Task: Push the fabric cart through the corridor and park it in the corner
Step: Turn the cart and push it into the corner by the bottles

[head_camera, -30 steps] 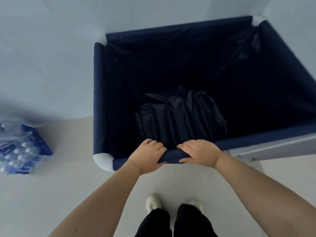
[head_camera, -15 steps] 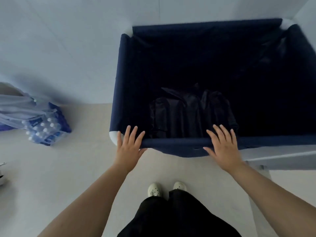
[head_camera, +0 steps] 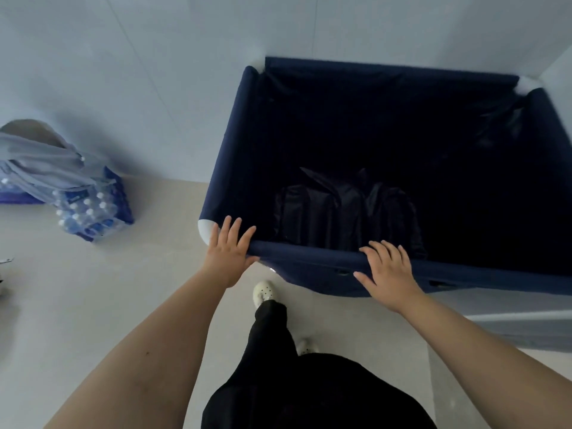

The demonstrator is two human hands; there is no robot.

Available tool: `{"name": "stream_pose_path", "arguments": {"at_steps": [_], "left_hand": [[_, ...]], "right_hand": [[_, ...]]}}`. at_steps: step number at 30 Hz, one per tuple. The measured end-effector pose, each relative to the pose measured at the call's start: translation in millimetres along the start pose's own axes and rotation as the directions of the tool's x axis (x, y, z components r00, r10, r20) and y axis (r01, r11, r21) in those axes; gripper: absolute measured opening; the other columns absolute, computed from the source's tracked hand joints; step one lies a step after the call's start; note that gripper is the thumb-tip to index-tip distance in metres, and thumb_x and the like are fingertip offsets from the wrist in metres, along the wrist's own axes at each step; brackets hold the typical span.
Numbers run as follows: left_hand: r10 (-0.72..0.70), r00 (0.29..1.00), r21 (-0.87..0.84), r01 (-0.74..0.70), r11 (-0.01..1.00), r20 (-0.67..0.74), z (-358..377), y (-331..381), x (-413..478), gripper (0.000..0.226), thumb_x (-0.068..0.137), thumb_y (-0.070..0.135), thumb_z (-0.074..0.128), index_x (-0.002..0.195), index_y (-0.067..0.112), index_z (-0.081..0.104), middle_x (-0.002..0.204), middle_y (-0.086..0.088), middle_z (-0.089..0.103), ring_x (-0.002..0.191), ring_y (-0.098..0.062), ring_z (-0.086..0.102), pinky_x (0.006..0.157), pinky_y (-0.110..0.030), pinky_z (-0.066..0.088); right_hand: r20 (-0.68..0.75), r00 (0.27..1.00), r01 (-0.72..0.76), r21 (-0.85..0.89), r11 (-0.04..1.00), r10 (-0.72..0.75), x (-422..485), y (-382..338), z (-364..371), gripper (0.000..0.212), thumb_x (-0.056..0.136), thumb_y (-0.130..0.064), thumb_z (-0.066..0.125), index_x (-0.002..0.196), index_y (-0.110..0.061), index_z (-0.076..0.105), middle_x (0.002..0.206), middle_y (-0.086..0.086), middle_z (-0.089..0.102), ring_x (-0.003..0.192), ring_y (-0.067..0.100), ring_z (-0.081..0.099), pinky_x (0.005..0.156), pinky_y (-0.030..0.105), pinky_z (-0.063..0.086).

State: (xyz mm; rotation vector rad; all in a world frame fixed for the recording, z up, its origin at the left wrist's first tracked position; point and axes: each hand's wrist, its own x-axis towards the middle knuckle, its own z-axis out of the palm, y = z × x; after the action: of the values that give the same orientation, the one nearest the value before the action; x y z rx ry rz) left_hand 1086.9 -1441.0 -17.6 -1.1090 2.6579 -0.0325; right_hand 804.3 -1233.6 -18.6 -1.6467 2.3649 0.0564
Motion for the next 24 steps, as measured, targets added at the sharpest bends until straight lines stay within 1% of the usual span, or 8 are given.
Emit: {"name": "stream_pose_path", "arguments": {"at_steps": [5,12,19,21,24], "left_hand": [[-0.004,1.000,0.002,0.004,1.000,0.008,0.8,0.6,-0.5,0.068,0.093,0.056,0.026,0.147,0.020,0.004,0.156,-0.015,0.006,0.142,-0.035,-0.004,0.113,-0.050,0.000],[-0.018,1.000,0.037,0.018,0.999,0.016,0.6,2.3,-0.4,0.069,0.093,0.056,0.025,0.147,0.019,0.003,0.156,-0.015,0.005,0.142,-0.034,-0.004,0.114,-0.050,0.000],[-0.027,0.999,0.042,0.025,0.999,0.034,3.8,1.0,-0.2,0.070,0.092,0.058,0.023,0.147,0.021,0.002,0.157,-0.014,0.003,0.142,-0.033,-0.004,0.114,-0.049,-0.001],[-0.030,0.999,0.045,0.029,0.999,0.036,3.7,1.3,-0.4,0.070,0.092,0.058,0.022,0.147,0.020,0.002,0.157,-0.014,0.003,0.142,-0.033,-0.004,0.114,-0.049,-0.001],[-0.034,0.999,0.046,0.032,0.998,0.040,2.2,1.7,0.9,0.070,0.092,0.059,0.022,0.147,0.021,0.002,0.157,-0.014,0.002,0.142,-0.032,-0.005,0.114,-0.049,-0.002]], "right_hand": [[0.037,0.999,0.024,-0.007,1.000,-0.023,1.5,2.7,0.0,0.062,0.089,-0.053,0.043,0.140,-0.021,0.027,0.151,0.004,0.026,0.140,0.028,0.015,0.116,0.050,0.005],[0.050,0.998,0.040,0.027,0.999,-0.042,1.4,5.5,-1.1,0.064,0.087,-0.052,0.047,0.139,-0.023,0.026,0.149,0.001,0.026,0.138,0.026,0.017,0.116,0.049,0.006],[0.062,0.997,0.042,0.043,0.998,-0.044,2.2,5.0,-0.1,0.062,0.089,-0.049,0.045,0.140,-0.023,0.024,0.150,0.000,0.023,0.138,0.026,0.015,0.117,0.049,0.005],[0.055,0.997,0.049,0.043,0.998,-0.051,2.5,5.5,-0.9,0.059,0.090,-0.047,0.044,0.140,-0.022,0.024,0.149,0.000,0.025,0.137,0.026,0.017,0.117,0.049,0.006],[0.034,0.997,0.063,0.045,0.997,-0.064,2.6,6.5,-2.1,0.053,0.092,-0.043,0.041,0.139,-0.022,0.026,0.142,-0.002,0.035,0.130,0.022,0.028,0.116,0.045,0.012]]}}
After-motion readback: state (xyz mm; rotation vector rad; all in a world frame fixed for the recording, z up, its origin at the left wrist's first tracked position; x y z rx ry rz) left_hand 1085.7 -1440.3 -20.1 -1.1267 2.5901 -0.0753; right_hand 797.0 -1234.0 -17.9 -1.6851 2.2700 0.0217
